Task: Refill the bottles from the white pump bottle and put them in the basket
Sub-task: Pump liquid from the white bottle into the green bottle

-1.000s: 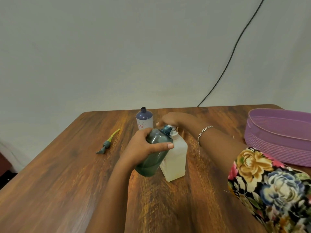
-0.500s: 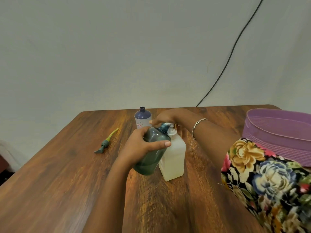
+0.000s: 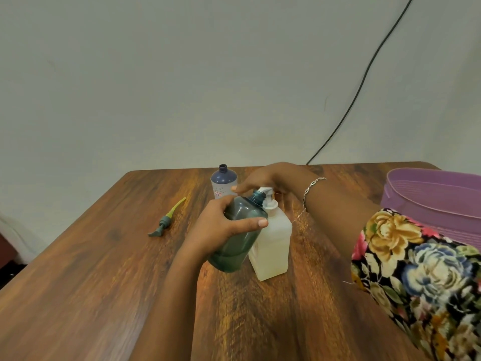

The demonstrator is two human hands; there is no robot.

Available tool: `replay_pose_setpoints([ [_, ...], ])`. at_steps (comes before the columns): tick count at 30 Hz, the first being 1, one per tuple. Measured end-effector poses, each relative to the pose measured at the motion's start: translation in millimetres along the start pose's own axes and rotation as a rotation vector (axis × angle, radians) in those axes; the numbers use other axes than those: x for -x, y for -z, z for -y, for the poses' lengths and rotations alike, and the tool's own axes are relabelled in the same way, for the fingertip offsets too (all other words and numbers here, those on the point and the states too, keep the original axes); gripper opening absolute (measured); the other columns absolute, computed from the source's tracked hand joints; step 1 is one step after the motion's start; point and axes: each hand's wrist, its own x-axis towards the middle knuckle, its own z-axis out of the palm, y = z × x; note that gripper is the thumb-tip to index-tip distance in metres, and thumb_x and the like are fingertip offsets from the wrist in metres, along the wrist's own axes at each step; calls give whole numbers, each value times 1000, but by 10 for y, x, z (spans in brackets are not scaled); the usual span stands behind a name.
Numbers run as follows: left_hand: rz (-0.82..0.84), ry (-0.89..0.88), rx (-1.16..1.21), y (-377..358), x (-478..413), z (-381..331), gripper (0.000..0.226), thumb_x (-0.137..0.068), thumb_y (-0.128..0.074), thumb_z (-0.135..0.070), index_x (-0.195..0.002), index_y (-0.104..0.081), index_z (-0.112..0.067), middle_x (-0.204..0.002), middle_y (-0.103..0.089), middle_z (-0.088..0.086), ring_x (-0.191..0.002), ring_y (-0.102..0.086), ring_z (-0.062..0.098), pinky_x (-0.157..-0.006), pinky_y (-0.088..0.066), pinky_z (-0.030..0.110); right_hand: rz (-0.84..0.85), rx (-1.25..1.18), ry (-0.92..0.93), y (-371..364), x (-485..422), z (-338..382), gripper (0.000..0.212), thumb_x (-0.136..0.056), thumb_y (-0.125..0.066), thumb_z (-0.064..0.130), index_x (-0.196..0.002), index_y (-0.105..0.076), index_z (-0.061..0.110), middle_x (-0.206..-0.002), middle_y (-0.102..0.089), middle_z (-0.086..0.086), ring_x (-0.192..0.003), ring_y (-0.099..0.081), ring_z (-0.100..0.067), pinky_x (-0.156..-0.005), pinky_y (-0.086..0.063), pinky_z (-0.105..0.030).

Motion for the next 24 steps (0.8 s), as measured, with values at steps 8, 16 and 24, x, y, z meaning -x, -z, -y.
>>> replay_pose_setpoints([
  [8, 21, 29, 48, -75, 17, -18, 67, -53, -73, -56, -108, -57, -23, -98, -65, -5, -88, -63, 12, -69, -47, 20, -92, 95, -38, -66, -25, -121, 33, -100, -40, 32, -107, -54, 3, -71, -50, -7, -85, -51, -14, -53, -38, -25],
  [16, 2, 30, 35, -67, 69, -54, 58, -55, -71, -54, -103, -55, -26, -97, -63, -6, -88, -62, 15, -67, -46, 19, -33, -69, -20, 24, -132, -104, 60, -96, -40, 49, -137, -38, 4, -132, -50, -13, -96, -50, -23, -79, -43, -32],
  [24, 10, 18, 51, -89, 90, -33, 70, -52, -80, -57, -107, -59, -18, -93, -64, -6, -83, -61, 10, -64, -43, 15, -148, 153, -5, -68, -299, -146, 48, -95, -46, 43, -126, -53, 7, -100, -58, -6, -74, -54, -18, -72, -43, -31],
])
